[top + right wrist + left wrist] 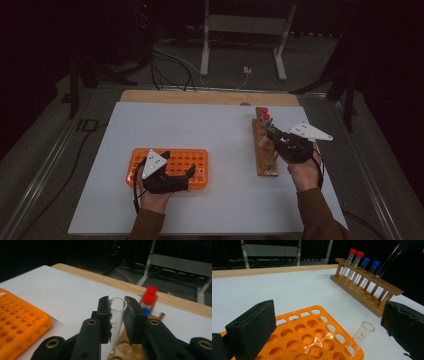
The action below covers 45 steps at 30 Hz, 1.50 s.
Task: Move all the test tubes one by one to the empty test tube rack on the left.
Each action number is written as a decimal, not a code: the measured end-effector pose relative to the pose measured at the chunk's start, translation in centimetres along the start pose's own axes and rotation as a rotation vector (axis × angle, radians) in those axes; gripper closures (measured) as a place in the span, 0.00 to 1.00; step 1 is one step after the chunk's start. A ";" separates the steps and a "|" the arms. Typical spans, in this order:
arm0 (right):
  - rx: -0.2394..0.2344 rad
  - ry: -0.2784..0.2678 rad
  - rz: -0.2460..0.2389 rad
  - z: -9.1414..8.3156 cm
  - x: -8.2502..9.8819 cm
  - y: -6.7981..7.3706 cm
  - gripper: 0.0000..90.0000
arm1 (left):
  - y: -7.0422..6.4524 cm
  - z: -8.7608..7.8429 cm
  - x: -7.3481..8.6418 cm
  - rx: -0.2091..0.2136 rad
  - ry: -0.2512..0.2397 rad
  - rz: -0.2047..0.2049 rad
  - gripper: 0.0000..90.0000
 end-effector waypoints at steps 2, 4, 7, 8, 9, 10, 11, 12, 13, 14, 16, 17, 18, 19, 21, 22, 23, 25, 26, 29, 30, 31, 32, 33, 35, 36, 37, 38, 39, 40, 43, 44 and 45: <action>-0.024 0.003 -0.006 0.2 -0.2 0.6 0.85 | -0.1 0.0 -0.4 0.000 -0.004 0.006 0.01; -0.050 0.012 -0.008 0.5 -0.4 1.3 0.85 | -0.2 0.1 -0.9 -0.008 -0.007 0.016 0.01; -0.083 0.018 -0.014 1.0 -0.6 2.3 0.85 | -0.4 0.3 -1.5 -0.011 -0.015 0.033 0.01; -0.094 0.021 -0.014 1.1 -0.6 2.7 0.85 | -0.5 0.3 -1.7 -0.008 -0.019 0.035 0.01; -0.102 0.022 -0.017 1.2 -0.7 3.0 0.85 | -0.6 0.3 -1.9 -0.005 -0.021 0.037 0.01; -0.111 0.025 -0.021 1.3 -0.7 3.4 0.85 | -0.7 0.4 -2.0 -0.002 -0.023 0.038 0.01; -0.119 0.027 -0.025 1.4 -0.7 3.7 0.85 | -0.7 0.5 -2.1 0.001 -0.021 0.038 0.01; -0.125 0.031 -0.026 1.5 -0.7 4.0 0.85 | -0.8 0.6 -2.1 0.002 -0.019 0.038 0.01; -0.131 0.035 -0.029 1.7 -0.7 4.2 0.85 | -0.8 0.7 -2.3 0.001 -0.024 0.035 0.01; -0.138 0.039 -0.032 1.8 -0.7 4.5 0.85 | -0.8 0.8 -2.4 -0.005 -0.029 0.035 0.01; -0.154 0.046 -0.032 2.1 -0.7 5.0 0.85 | -0.9 1.0 -2.6 -0.013 -0.040 0.048 0.01; -0.163 0.048 -0.030 2.3 -0.8 5.2 0.85 | -1.1 1.1 -2.7 -0.013 -0.043 0.059 0.01; -0.170 0.049 -0.032 2.4 -0.8 5.5 0.85 | -1.2 1.2 -2.8 -0.015 -0.043 0.069 0.01; -0.177 0.051 -0.029 2.5 -0.9 5.7 0.85 | -1.3 1.4 -2.8 -0.016 -0.041 0.080 0.01; -0.198 0.052 -0.018 2.8 -1.0 6.3 0.85 | -1.6 1.6 -2.9 -0.005 -0.036 0.087 0.01; -0.208 0.052 -0.015 2.9 -1.0 6.6 0.85 | -1.8 1.7 -2.9 0.000 -0.014 0.078 0.02; -0.215 0.052 -0.015 3.1 -1.1 6.8 0.85 | -2.1 1.8 -2.9 0.005 -0.001 0.076 0.04; -0.231 0.058 -0.015 3.4 -1.1 7.3 0.85 | -2.4 2.0 -3.0 0.009 0.015 0.092 0.04; -0.235 0.059 -0.017 3.5 -1.2 7.6 0.85 | -2.7 2.2 -3.1 0.015 0.017 0.096 0.05; -0.255 0.065 -0.019 3.8 -1.3 8.3 0.85 | -3.3 2.6 -3.3 0.039 0.021 0.104 0.06; -0.258 0.069 -0.023 3.9 -1.4 8.5 0.85 | -3.6 2.8 -3.3 0.045 0.021 0.107 0.06; -0.261 0.072 -0.028 4.0 -1.4 8.7 0.85 | -3.8 3.0 -3.3 0.051 0.026 0.112 0.07; -0.265 0.073 -0.030 4.1 -1.5 8.9 0.85 | -4.0 3.1 -3.3 0.056 0.027 0.117 0.07; -0.269 0.074 -0.033 4.2 -1.5 9.1 0.85 | -4.3 3.3 -3.3 0.064 0.027 0.125 0.07; -0.276 0.078 -0.026 4.4 -1.6 9.5 0.85 | -4.8 3.5 -3.4 0.073 0.023 0.148 0.07; -0.285 0.081 -0.025 4.6 -1.6 9.8 0.85 | -5.1 3.6 -3.5 0.081 0.019 0.161 0.07; -0.293 0.087 -0.024 4.7 -1.6 10.1 0.85 | -5.5 3.6 -3.6 0.094 0.016 0.169 0.07; -0.296 0.093 -0.027 4.9 -1.5 10.3 0.85 | -5.9 3.7 -3.6 0.101 0.018 0.176 0.07; -0.303 0.098 -0.032 5.0 -1.4 10.6 0.85 | -6.2 3.8 -3.7 0.108 0.022 0.186 0.07; -0.309 0.102 -0.034 5.2 -1.4 10.9 0.85 | -6.5 3.9 -3.7 0.115 0.019 0.192 0.08; -0.324 0.107 -0.041 5.5 -1.3 11.6 0.85 | -6.9 4.2 -3.8 0.118 0.020 0.202 0.20; -0.329 0.105 -0.042 5.6 -1.4 11.8 0.85 | -6.9 4.3 -3.7 0.119 0.023 0.205 0.23; -0.334 0.106 -0.041 5.6 -1.4 12.1 0.85 | -7.0 4.3 -3.7 0.132 0.022 0.201 0.28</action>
Point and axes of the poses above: each handheld gripper's, and its own axes: z roughly forward along the jaws, x roughly out of its underside, y roughly to its left, the point moved 10 cm from there along z, roughly forward along the jaws, and after that the axes turned 10 degrees about -x, right-handed, at the moved point
